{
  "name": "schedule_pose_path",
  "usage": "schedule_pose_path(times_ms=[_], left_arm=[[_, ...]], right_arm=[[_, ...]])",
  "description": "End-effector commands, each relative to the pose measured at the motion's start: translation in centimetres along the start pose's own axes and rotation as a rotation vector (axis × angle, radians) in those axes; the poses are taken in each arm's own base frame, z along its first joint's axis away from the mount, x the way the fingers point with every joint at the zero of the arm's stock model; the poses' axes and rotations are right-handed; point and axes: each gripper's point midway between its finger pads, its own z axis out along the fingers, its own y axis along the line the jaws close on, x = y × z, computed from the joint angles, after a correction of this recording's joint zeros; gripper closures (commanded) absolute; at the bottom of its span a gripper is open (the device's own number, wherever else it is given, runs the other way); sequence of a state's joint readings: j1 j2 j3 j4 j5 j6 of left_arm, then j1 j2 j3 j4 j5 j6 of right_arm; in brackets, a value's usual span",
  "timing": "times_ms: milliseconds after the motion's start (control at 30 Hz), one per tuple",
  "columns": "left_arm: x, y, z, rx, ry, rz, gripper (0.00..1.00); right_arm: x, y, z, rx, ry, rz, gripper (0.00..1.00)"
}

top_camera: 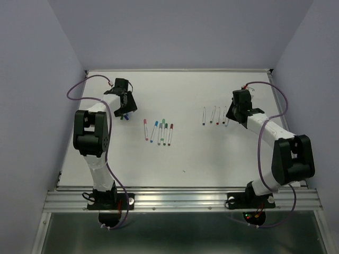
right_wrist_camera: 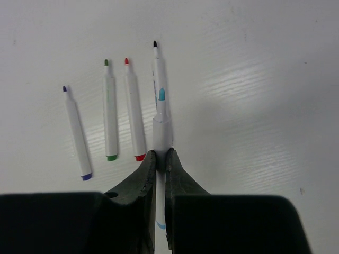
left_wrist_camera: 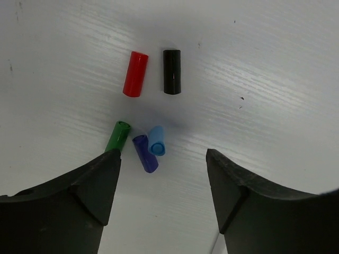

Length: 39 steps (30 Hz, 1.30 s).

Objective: Open the pen caps

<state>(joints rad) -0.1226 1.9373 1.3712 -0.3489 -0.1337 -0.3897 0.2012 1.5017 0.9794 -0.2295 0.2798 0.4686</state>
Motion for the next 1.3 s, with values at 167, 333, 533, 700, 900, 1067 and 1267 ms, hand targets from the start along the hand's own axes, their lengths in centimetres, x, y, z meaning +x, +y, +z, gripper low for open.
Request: schedule_pose_path(times_ms=[167,333,533,700,900,1067,1267], left_arm=[[-5.1,-4.4,-9.4,0.315,-0.218,0.007,0.01],[-5.6,-5.6,-12.6,0.43,-0.278,0.018,0.01],[-5.4,-5.6,-12.6,0.436,-0.278,0.021,0.01],[-5.5,-5.7,-12.8,0.442,-0.278,0.018,0.01],[-5.7,-5.8,-13.1,0.449,-0.285,0.019,0.01],[-5.6,-5.8,-13.4,0.456,-0.293,0.018,0.01],[-5.1,-5.6,-13.3,0.459,-0.288,0.016,0.01]], right_arm=[[-1.5,-3.3,4.0,0.112,0.021,0.007,0.96],[-1.2,-3.0,5.5,0.104,0.056,0.016,0.89],[-0.8,-3.7,6.3,0.14,0.075,0.031,0.65],[-2.0,-3.5,5.1,0.135,0.051,0.045,0.4],[-4.1,-0.8,1.4,-0.012,0.02,0.029,0.0],[-1.9,7.5,-3.0,-0.203,0.018,-0.109,0.0],[5.6,15.8,-5.0,-0.26,0.137,-0.199,0.0]])
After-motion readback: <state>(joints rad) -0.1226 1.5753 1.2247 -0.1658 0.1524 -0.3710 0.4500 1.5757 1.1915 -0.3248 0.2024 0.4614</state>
